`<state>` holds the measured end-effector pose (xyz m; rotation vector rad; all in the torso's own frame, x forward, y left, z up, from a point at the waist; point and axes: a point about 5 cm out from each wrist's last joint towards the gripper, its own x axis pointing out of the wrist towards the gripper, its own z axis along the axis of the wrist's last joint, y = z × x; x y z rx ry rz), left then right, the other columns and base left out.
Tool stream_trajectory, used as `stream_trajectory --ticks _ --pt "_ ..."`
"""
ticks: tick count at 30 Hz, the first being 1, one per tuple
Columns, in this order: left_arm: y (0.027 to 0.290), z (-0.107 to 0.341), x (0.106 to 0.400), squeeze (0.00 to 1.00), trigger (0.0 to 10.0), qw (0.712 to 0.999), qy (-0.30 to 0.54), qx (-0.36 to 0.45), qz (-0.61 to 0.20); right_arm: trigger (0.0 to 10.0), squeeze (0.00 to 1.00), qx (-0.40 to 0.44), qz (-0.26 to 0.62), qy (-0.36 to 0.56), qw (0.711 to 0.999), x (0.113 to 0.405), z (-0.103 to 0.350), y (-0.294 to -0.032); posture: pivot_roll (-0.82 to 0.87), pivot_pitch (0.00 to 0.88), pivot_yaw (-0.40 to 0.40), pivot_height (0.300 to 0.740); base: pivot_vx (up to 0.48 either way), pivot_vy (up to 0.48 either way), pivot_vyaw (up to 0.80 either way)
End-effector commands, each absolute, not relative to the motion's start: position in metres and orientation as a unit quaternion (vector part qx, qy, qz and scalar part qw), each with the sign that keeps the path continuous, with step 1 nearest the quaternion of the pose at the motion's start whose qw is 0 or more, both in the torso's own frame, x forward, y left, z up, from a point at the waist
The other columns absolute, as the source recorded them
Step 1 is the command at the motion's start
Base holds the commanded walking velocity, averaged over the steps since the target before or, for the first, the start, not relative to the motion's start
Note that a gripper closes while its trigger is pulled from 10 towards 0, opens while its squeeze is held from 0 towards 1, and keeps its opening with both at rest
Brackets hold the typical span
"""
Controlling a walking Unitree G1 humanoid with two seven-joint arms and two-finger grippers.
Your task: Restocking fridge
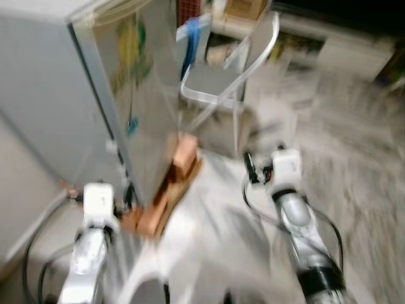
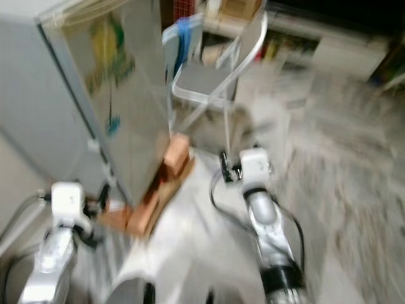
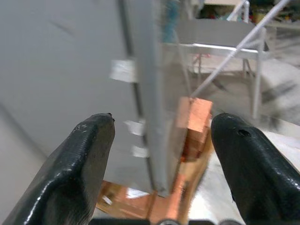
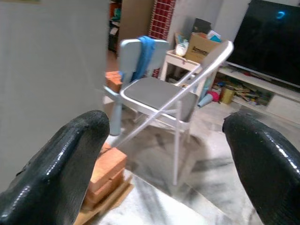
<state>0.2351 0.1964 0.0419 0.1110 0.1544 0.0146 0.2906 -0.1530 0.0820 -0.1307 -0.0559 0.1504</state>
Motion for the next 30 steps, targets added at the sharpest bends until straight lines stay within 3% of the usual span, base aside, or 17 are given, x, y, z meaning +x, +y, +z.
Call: stream_trajectory --ticks 1,9,16,22,30 --pt "0.193 0.04 0.233 0.0 10.0 0.995 0.082 0.055 0.003 10.0 0.0 -0.066 0.069 -0.022 0.995 0.29 0.082 -0.16 0.13 0.087 -0.059 0.74 0.0 0.48 0.0" --pt "0.192 0.043 0.233 0.0 10.0 0.995 0.077 0.068 -0.004 10.0 0.0 -0.069 0.067 -0.014 0.995 0.291 0.081 -0.161 0.12 0.099 -0.058 0.74 0.0 0.105 0.0" --pt "0.198 0.041 0.233 0.0 10.0 0.992 0.088 0.085 -0.015 10.0 0.0 -0.063 0.059 -0.012 0.996 0.292 0.082 -0.165 0.12 0.107 -0.063 0.74 0.0 0.0 -0.8" --pt "0.209 0.04 0.232 0.0 10.0 0.994 0.093 0.053 0.001 10.0 0.0 -0.062 0.058 -0.011 0.996 0.292 0.082 -0.165 0.11 0.105 -0.063 0.74 0.0 0.0 -0.5" --pt "0.205 0.046 0.233 0.0 10.0 0.997 0.07 0.044 0.002 10.0 0.0 -0.063 0.057 -0.013 0.996 0.291 0.083 -0.165 0.11 0.109 -0.061 0.74 0.192 0.158 0.0"
